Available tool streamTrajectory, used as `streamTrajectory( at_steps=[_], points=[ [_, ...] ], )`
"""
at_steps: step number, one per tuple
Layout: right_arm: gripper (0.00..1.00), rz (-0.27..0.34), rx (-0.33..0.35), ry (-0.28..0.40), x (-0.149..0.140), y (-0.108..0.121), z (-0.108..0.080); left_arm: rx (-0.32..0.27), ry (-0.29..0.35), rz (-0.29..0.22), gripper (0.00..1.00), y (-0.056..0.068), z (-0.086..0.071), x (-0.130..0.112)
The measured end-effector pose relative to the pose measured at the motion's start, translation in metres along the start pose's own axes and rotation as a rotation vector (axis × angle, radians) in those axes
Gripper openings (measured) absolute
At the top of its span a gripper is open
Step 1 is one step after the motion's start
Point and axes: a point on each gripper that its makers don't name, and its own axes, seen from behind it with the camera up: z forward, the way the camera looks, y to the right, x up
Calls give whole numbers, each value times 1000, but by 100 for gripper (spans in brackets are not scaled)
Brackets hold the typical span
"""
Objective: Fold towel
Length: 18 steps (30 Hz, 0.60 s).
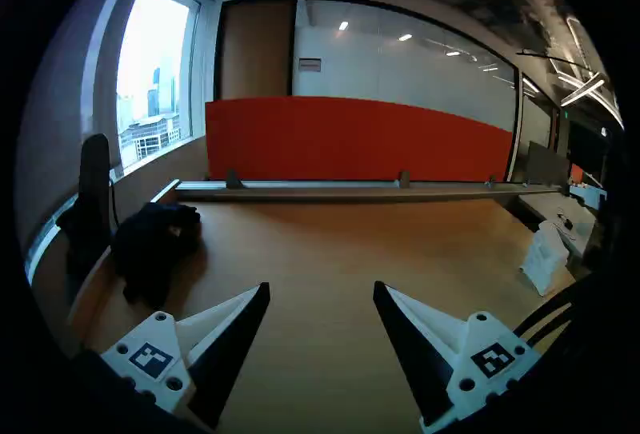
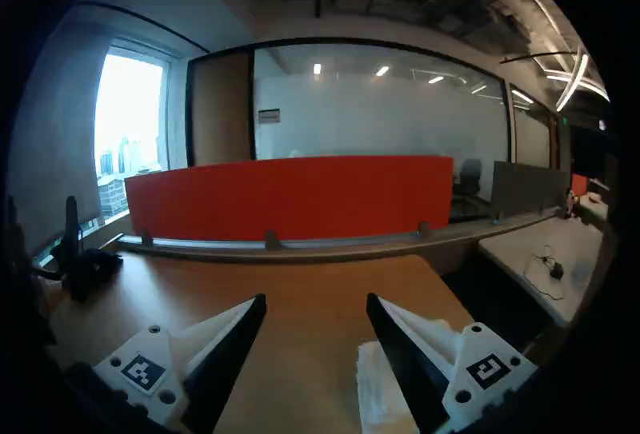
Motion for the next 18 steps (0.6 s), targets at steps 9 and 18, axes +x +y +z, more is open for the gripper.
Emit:
streamTrajectory(
  at_steps=[9,18],
  points=[
    [97,-73,-18,57,10,-31,2,6,135,47,96,-1,3,33],
    [97,-80,18,68,18,-65,5,29,243,54,96,-4,1,54]
  ],
)
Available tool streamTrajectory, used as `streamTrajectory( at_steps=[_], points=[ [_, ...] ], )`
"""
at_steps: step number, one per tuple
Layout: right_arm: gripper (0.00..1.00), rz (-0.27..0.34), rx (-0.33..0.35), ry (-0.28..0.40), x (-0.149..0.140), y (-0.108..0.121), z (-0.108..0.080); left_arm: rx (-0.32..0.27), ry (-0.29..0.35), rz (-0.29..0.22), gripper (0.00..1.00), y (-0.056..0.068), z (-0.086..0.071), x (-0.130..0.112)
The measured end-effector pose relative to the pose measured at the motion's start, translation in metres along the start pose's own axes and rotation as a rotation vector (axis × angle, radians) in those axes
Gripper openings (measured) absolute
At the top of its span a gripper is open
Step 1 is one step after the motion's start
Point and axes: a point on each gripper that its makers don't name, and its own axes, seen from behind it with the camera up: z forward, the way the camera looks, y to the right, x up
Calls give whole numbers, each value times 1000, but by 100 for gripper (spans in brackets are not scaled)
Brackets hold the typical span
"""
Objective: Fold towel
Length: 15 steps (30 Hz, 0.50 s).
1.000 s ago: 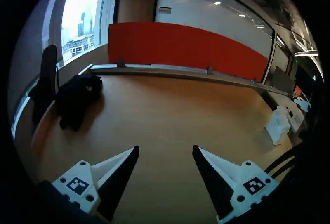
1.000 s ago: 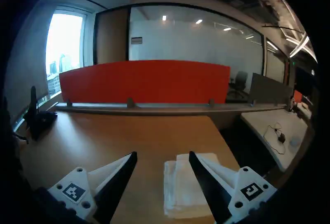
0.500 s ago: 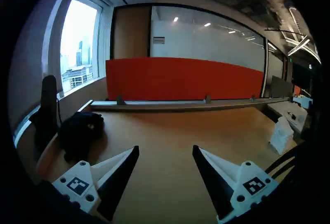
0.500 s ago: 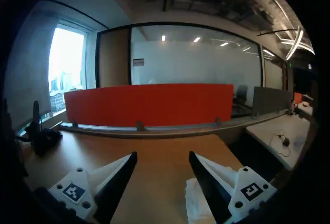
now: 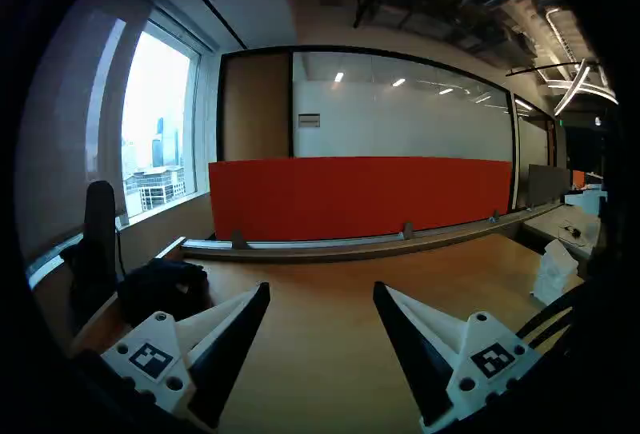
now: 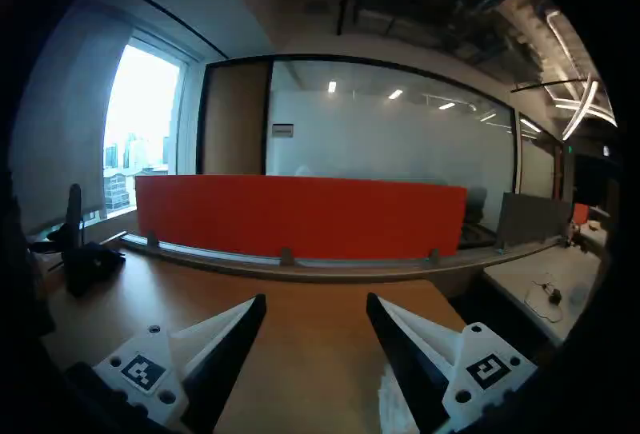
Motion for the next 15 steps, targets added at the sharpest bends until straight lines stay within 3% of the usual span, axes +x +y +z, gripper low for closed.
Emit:
streamTrajectory(
  at_steps=[6,15],
  points=[
    [97,13,27,11,13,-16,2,19,40,33,96,-4,-1,6],
    [97,53,26,36,33,-25,5,52,70,29,96,-11,1,3]
  ],
)
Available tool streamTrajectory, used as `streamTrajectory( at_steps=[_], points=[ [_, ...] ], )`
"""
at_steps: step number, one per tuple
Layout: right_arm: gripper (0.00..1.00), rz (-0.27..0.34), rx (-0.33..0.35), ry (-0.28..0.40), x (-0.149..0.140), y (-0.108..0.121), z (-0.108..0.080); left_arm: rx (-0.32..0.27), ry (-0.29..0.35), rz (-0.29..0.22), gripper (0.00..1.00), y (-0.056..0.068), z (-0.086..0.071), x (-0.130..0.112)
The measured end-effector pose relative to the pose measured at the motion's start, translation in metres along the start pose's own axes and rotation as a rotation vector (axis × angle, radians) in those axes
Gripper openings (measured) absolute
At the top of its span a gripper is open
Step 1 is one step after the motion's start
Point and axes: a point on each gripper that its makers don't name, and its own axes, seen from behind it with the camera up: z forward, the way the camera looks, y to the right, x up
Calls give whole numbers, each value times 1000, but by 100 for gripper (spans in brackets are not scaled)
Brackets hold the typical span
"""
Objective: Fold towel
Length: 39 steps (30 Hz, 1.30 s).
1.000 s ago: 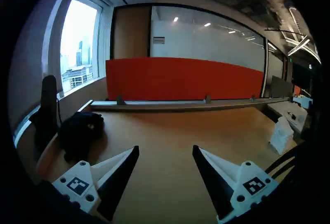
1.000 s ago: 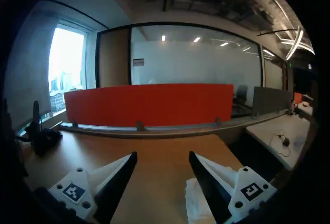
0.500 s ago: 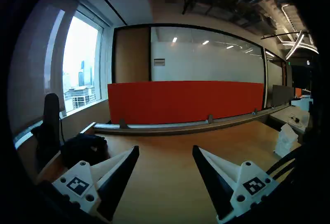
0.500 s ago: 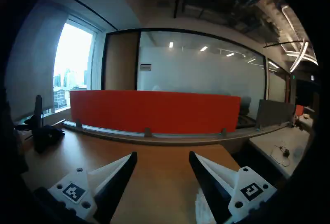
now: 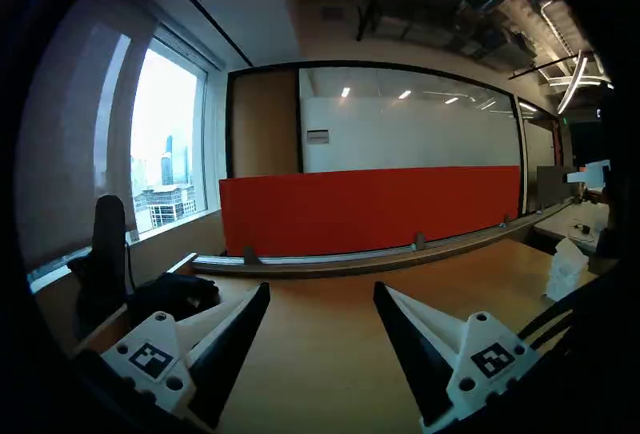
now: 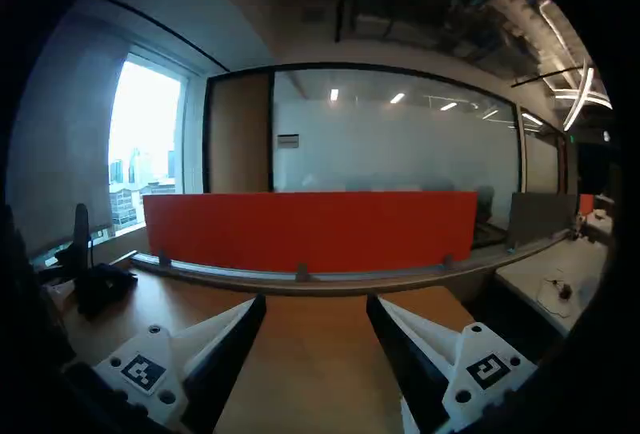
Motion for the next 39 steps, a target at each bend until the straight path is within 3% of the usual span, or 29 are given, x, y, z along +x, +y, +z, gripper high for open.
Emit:
streamTrajectory(
  at_steps=[21,39],
  points=[
    [98,-1,-60,27,7,-5,-4,36,37,37,96,-15,3,-55],
    [98,-31,-83,17,-36,-25,-1,37,60,-18,96,-24,12,-121]
  ],
)
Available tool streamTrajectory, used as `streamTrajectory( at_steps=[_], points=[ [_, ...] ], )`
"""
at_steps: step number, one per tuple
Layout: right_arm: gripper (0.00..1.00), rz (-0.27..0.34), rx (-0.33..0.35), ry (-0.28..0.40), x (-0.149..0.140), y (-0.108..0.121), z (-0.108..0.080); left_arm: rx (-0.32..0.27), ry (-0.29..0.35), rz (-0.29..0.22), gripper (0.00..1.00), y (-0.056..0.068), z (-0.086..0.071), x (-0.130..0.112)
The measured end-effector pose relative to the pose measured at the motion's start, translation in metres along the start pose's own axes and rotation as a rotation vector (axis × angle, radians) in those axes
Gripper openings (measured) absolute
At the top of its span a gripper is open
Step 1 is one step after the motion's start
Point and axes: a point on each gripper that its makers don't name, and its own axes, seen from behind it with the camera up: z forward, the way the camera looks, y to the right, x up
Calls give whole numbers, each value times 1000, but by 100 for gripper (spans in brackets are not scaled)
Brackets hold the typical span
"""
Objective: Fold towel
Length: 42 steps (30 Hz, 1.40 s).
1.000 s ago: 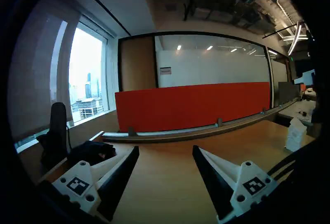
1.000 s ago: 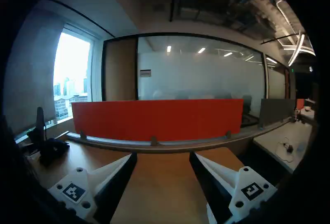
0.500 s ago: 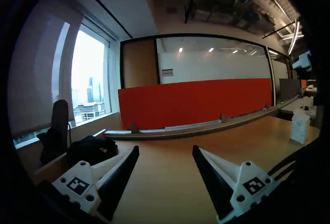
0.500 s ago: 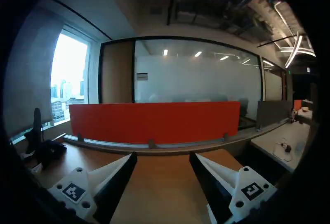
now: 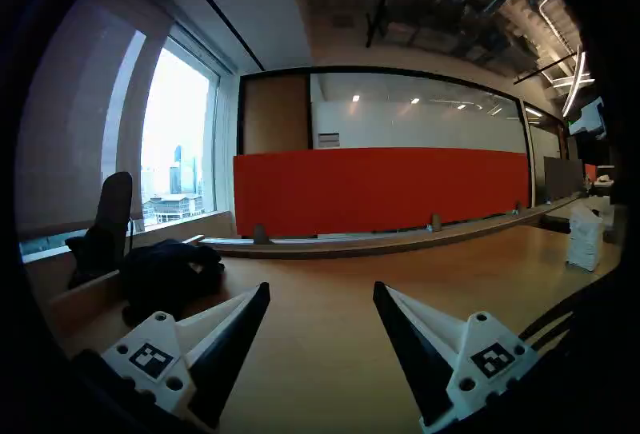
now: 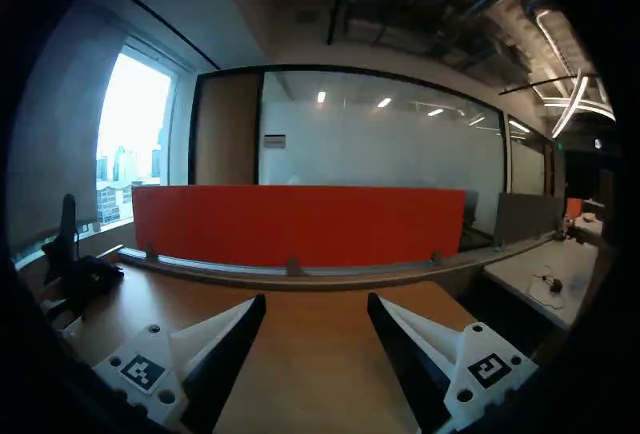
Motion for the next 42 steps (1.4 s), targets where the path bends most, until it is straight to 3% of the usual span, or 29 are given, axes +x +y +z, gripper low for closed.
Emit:
streamTrajectory(
  at_steps=[21,27,42],
  points=[
    [98,-18,0,-2,-11,-8,2,28,10,-33,96,-12,0,-29],
    [98,-16,7,-2,-11,-11,2,19,9,-34,96,-7,3,-31],
    [98,-10,10,-4,-16,-6,4,29,7,-32,96,-8,6,-34]
  ],
)
